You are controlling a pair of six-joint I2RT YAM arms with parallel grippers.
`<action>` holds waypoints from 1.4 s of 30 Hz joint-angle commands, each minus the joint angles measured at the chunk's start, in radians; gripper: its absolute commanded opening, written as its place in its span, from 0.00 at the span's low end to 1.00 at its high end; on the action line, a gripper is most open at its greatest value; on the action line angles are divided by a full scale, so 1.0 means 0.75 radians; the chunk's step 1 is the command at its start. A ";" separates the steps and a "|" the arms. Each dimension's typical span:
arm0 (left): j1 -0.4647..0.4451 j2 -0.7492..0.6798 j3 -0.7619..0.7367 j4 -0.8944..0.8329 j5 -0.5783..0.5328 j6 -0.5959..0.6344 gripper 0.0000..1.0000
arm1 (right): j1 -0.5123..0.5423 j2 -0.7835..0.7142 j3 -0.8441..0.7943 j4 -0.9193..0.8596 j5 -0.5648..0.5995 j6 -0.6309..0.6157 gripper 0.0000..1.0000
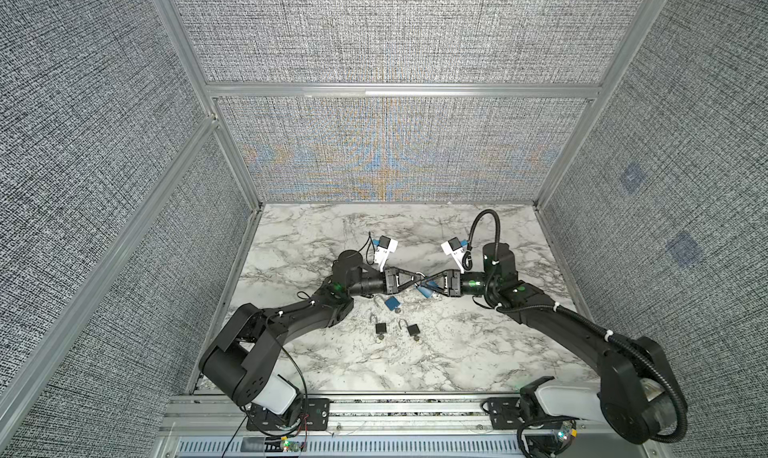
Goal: Lock with the key
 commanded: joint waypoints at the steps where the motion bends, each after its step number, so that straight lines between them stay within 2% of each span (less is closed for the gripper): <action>1: 0.014 0.004 0.028 0.040 0.065 0.006 0.00 | -0.015 -0.025 -0.027 0.090 -0.014 0.031 0.44; 12: 0.039 0.039 0.080 0.012 0.061 -0.004 0.00 | -0.053 -0.084 -0.085 0.139 -0.117 0.071 0.43; 19: 0.047 0.051 0.090 0.010 0.056 -0.010 0.00 | -0.054 -0.081 -0.091 0.140 -0.140 0.075 0.31; 31: 0.072 0.048 0.082 0.028 0.055 -0.024 0.00 | -0.072 -0.139 -0.118 0.112 -0.117 0.077 0.31; 40: 0.072 0.046 0.072 0.051 0.051 -0.041 0.00 | -0.074 -0.115 -0.116 0.135 -0.121 0.091 0.17; 42: 0.072 0.046 0.073 0.050 0.043 -0.039 0.00 | -0.074 -0.116 -0.122 0.136 -0.121 0.093 0.10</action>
